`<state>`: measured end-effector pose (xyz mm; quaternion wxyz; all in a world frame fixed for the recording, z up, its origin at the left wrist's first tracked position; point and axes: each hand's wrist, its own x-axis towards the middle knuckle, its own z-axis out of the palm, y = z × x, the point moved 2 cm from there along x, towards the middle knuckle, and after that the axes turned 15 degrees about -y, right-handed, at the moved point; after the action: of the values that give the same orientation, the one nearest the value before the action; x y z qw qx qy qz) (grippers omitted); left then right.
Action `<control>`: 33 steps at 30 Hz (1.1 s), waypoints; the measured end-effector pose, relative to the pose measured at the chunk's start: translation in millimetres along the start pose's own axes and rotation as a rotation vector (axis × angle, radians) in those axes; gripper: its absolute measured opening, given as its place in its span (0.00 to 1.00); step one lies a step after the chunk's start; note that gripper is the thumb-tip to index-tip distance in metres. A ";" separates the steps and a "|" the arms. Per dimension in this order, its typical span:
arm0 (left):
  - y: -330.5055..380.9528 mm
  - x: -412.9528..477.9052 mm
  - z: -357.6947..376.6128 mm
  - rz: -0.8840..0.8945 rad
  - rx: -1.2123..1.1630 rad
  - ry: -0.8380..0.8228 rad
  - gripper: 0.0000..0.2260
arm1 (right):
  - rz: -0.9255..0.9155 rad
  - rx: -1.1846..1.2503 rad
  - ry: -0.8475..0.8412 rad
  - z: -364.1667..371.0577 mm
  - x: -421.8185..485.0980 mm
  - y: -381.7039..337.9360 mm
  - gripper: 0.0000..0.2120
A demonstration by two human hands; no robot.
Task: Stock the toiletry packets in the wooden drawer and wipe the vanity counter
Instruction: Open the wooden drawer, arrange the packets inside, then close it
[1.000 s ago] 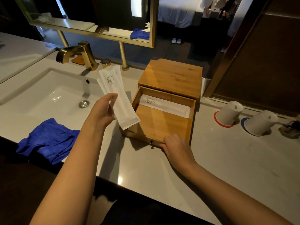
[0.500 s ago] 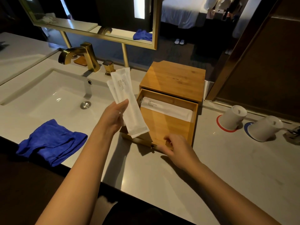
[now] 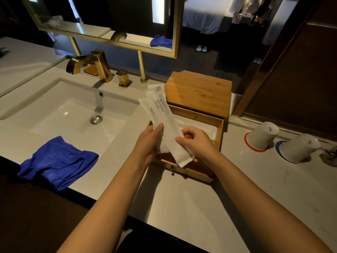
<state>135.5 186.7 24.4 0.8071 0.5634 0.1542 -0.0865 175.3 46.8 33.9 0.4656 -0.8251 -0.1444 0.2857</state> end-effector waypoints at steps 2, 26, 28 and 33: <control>-0.5 1.0 0.1 0.011 0.027 0.008 0.04 | -0.009 -0.006 0.010 -0.9 1.2 0.7 0.13; 32.3 -6.1 -67.9 0.159 -0.240 0.254 0.05 | 0.134 -0.569 -0.135 -64.6 39.9 26.8 0.13; 30.1 -6.7 -69.6 0.149 -0.238 0.261 0.06 | 0.096 -0.601 -0.136 -62.6 44.2 26.3 0.13; 23.0 -8.2 -66.0 0.119 -0.217 0.260 0.06 | 0.071 -0.563 -0.026 -56.6 45.4 31.8 0.06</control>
<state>125.1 256.3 26.5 0.8400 0.4876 0.2321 0.0521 244.8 14.2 14.3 0.2058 -0.9228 -0.1952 0.2609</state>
